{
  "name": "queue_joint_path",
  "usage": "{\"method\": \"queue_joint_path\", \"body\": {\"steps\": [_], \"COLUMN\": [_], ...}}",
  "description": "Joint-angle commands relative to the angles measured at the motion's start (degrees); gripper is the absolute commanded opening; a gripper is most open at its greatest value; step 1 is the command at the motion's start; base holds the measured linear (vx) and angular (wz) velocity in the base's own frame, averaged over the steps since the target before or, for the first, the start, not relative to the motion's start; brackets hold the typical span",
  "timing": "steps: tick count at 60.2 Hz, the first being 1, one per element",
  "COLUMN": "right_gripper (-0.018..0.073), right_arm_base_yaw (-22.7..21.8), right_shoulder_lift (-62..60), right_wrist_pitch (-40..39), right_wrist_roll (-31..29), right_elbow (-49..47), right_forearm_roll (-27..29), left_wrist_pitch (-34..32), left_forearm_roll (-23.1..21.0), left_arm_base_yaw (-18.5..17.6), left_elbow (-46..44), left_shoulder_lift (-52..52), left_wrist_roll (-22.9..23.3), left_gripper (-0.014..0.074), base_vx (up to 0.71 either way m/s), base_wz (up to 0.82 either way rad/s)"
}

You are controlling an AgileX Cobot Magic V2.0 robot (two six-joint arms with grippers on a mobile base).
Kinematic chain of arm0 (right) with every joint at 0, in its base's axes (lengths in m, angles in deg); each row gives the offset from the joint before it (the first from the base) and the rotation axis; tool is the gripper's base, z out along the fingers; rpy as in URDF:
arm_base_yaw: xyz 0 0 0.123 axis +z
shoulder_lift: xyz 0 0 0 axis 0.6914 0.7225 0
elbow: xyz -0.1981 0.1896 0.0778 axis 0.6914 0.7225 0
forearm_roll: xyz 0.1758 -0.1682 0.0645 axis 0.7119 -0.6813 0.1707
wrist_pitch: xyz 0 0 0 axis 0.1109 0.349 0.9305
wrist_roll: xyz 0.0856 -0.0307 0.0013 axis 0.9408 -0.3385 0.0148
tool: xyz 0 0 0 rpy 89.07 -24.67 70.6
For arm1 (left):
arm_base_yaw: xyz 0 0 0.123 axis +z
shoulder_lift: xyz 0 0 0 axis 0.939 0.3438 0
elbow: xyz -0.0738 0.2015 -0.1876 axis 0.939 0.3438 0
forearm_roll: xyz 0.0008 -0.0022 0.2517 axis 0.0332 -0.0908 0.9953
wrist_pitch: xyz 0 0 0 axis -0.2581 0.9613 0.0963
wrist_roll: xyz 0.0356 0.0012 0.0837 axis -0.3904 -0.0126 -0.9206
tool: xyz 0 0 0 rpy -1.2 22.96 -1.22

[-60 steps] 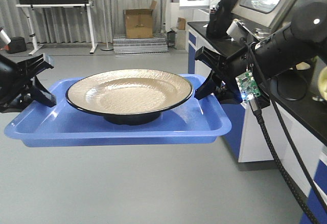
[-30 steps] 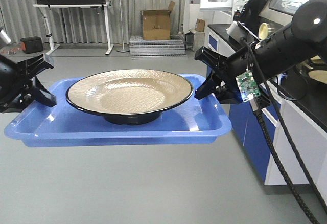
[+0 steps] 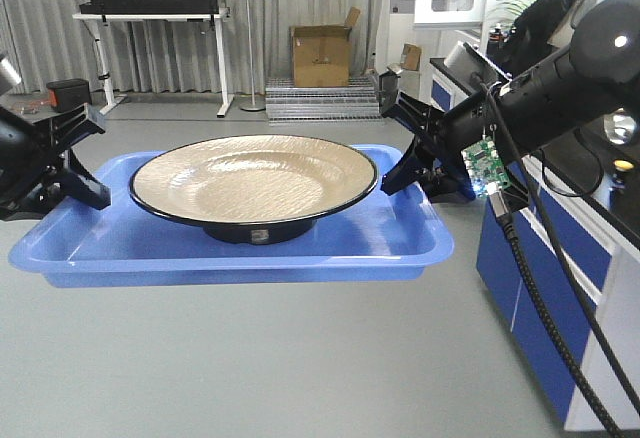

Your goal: Place disk in tray to left cabinet

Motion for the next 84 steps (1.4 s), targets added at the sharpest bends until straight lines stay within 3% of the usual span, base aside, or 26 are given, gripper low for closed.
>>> {"method": "queue_joint_path", "body": {"steps": [1, 84], "right_gripper": [-0.0001, -0.0001], "right_arm_base_yaw": [0.8, 0.8], "right_shoulder_lift": [-3.3, -3.3], "right_wrist_pitch": [-0.5, -0.5], "right_wrist_roll": [-0.9, -0.9], "right_elbow": [-1.9, -1.9], "right_forearm_roll": [5.6, 5.6], "left_wrist_pitch": [-2.4, -2.4], "left_forearm_roll": [-6.2, -6.2], "left_arm_base_yaw": [-0.8, -0.8], "left_elbow": [-1.7, -1.7], "left_shoulder_lift": [-2.9, -2.9], "left_wrist_roll": [0.3, 0.3], "left_gripper": [-0.0002, -0.0002], "base_vx": [0.50, 0.55], "base_wz": [0.05, 0.01]}}
